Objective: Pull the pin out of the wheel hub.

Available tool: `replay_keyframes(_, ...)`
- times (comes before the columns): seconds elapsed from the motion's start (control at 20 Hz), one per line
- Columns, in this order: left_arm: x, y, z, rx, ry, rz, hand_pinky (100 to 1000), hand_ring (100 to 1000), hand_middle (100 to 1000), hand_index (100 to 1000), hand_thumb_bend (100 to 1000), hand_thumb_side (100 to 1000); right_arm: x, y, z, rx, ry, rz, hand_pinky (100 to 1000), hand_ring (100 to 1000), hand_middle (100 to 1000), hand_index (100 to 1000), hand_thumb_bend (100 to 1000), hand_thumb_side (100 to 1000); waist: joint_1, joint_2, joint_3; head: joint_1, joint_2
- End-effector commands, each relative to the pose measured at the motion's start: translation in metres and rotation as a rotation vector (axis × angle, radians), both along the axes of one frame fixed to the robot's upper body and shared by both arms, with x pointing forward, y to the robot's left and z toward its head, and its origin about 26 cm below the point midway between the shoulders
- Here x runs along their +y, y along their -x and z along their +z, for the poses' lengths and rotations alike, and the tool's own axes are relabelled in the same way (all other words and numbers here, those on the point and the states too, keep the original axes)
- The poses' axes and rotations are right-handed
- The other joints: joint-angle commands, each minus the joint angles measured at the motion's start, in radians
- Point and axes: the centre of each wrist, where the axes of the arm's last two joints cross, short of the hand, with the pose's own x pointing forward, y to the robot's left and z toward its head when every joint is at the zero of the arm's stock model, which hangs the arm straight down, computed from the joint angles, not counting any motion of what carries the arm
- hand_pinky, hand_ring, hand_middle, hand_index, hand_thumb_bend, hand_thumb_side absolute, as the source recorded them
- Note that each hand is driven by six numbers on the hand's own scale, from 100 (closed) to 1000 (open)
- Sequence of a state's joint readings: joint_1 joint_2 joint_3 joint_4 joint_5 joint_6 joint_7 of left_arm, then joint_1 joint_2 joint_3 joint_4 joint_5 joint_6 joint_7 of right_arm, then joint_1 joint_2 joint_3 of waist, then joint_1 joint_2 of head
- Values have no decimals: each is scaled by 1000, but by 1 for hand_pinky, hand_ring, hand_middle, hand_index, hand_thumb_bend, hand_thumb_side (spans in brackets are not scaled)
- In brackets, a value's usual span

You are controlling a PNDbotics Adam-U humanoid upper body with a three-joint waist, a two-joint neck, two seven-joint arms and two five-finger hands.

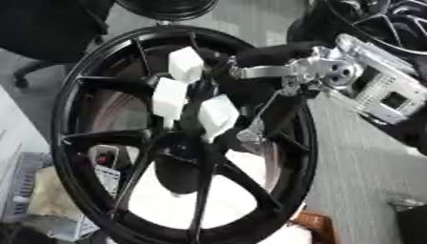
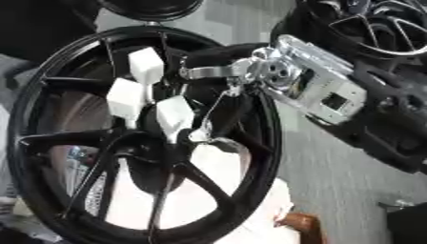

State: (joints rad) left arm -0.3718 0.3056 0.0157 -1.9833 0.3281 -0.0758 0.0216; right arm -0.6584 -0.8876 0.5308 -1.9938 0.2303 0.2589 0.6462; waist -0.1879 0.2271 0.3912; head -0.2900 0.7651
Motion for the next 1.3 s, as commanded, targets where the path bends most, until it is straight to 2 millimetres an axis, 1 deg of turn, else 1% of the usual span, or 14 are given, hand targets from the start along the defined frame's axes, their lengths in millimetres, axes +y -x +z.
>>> replay_keyframes(0.05, -3, 2, 8, -30, -7, -16, 715, 680, 591, 695, 100, 620, -3, 1, 7, -28, 9, -10, 895, 872, 674, 797, 262, 272, 10, -13, 0, 2, 5)
replay_keyframes(0.2, -3, 2, 8, -31, -9, -19, 715, 680, 591, 695, 100, 620, -3, 1, 8, -37, -19, -19, 884, 848, 613, 759, 215, 254, 11, -13, 0, 3, 5)
replay_keyframes(0.25, -3, 2, 8, -31, -9, -21, 715, 680, 591, 695, 100, 620, -3, 1, 7, -42, -28, -24, 880, 838, 599, 745, 196, 261, 11, -13, 0, 2, 5)
replay_keyframes(0.35, -3, 2, 8, -31, -10, -23, 715, 680, 591, 695, 100, 620, -3, 1, 7, -53, -44, -36, 868, 813, 562, 706, 178, 218, 11, -12, 0, 3, 5)
replay_keyframes(0.4, -3, 2, 8, -31, -11, -24, 715, 680, 591, 695, 100, 620, -3, 1, 7, -59, -51, -39, 867, 810, 558, 702, 178, 209, 11, -12, 0, 3, 5)
replay_keyframes(0.5, -4, 2, 8, -31, -11, -25, 715, 680, 591, 695, 100, 620, -4, 1, 7, -72, -64, -45, 843, 770, 520, 656, 155, 100, 11, -12, 1, 4, 5)
replay_keyframes(0.6, -4, 2, 8, -31, -14, -28, 715, 681, 590, 695, 100, 620, -4, 1, 5, -81, -82, -51, 829, 752, 509, 638, 111, 100, 11, -11, 1, 4, 5)
replay_keyframes(0.65, -4, 2, 8, -31, -14, -29, 715, 682, 590, 695, 100, 619, -5, 1, 4, -82, -92, -55, 815, 735, 487, 608, 100, 100, 11, -11, 1, 4, 5)
replay_keyframes(0.8, -4, 2, 8, -30, -15, -30, 715, 683, 590, 695, 100, 620, -7, 1, 1, -71, -121, -62, 806, 720, 470, 582, 100, 100, 10, -11, 1, 4, 5)
replay_keyframes(0.85, -4, 2, 8, -30, -15, -30, 715, 684, 591, 695, 100, 620, -8, 1, 2, -68, -127, -61, 797, 699, 447, 555, 100, 100, 10, -12, 0, 4, 5)
replay_keyframes(0.95, -3, 2, 8, -28, -15, -29, 715, 685, 591, 695, 100, 620, -9, 1, 4, -63, -144, -64, 789, 683, 423, 532, 100, 100, 10, -13, -1, 5, 5)
replay_keyframes(1.1, -3, 2, 6, -22, -19, -26, 715, 684, 590, 694, 100, 620, -11, 0, 14, -70, -174, -65, 779, 666, 397, 504, 100, 100, 10, -16, -6, 8, 5)
replay_keyframes(1.3, -1, 3, 5, -16, -19, -17, 715, 684, 590, 694, 100, 620, -19, 1, 36, -111, -205, -49, 779, 662, 384, 492, 100, 100, 12, -23, -15, 9, 5)
